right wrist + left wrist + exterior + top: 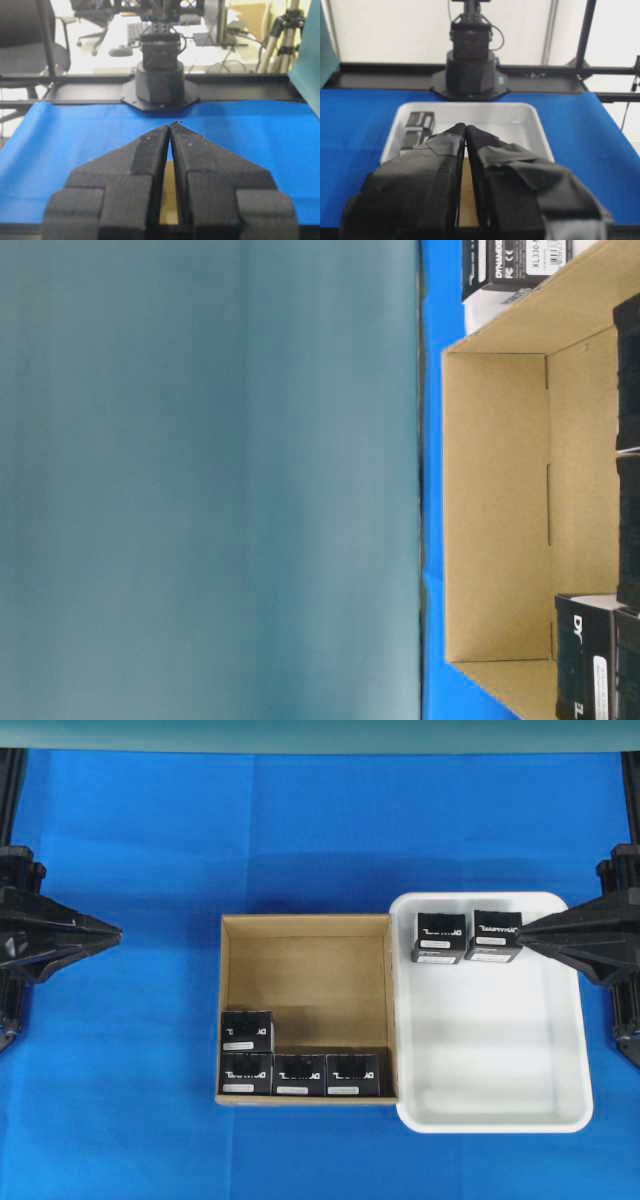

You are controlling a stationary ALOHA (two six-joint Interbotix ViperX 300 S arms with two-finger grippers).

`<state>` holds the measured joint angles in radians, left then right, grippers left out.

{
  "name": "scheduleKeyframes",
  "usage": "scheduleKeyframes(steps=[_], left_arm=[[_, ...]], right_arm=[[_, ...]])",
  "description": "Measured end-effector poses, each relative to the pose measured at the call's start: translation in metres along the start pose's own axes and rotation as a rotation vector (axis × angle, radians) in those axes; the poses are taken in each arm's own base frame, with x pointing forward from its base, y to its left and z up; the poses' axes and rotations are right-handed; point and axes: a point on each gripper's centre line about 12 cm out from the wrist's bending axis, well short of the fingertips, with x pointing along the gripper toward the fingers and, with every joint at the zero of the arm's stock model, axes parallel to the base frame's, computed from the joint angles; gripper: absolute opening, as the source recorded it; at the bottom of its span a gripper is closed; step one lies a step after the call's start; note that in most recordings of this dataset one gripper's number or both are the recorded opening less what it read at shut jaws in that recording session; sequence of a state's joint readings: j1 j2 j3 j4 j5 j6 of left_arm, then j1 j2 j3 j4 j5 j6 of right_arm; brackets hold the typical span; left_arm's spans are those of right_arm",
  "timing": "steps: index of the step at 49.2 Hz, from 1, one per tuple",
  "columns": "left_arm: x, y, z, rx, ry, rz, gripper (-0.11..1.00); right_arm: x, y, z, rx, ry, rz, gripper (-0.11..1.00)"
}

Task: Pick the box from inside the cardboard box.
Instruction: 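Swing the right gripper from the tray over the cardboard box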

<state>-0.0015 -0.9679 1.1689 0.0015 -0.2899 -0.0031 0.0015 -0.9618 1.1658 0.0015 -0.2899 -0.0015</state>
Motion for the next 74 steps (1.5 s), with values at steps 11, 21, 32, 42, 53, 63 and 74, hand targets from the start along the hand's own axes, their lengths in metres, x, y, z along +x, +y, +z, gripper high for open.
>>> scheduleKeyframes(steps=[11,21,32,42,53,63,74], left_arm=[[0.001,0.0,-0.008,0.001,0.089,-0.001,-0.07],[0.0,0.0,-0.003,0.001,0.144,-0.001,-0.07],[-0.002,-0.002,-0.006,0.003,0.216,-0.009,-0.07],[-0.002,-0.002,-0.008,0.003,0.25,-0.008,-0.07],[-0.004,-0.002,-0.014,0.001,0.305,-0.007,-0.07],[-0.005,-0.001,-0.015,0.001,0.334,-0.006,-0.07],[-0.007,-0.001,-0.015,0.004,0.347,-0.006,-0.07]], right_arm=[[0.015,-0.004,0.001,0.169,0.129,-0.037,0.0],[0.045,-0.003,0.004,0.252,0.345,-0.05,0.0],[0.09,0.0,0.001,0.313,0.628,-0.071,0.0],[0.139,0.002,-0.007,0.315,0.884,-0.081,0.0],[0.199,0.002,-0.011,0.278,1.12,-0.067,0.0],[0.245,0.002,-0.013,0.212,1.206,-0.022,0.0],[0.279,0.003,-0.034,0.149,1.3,0.028,0.0]])
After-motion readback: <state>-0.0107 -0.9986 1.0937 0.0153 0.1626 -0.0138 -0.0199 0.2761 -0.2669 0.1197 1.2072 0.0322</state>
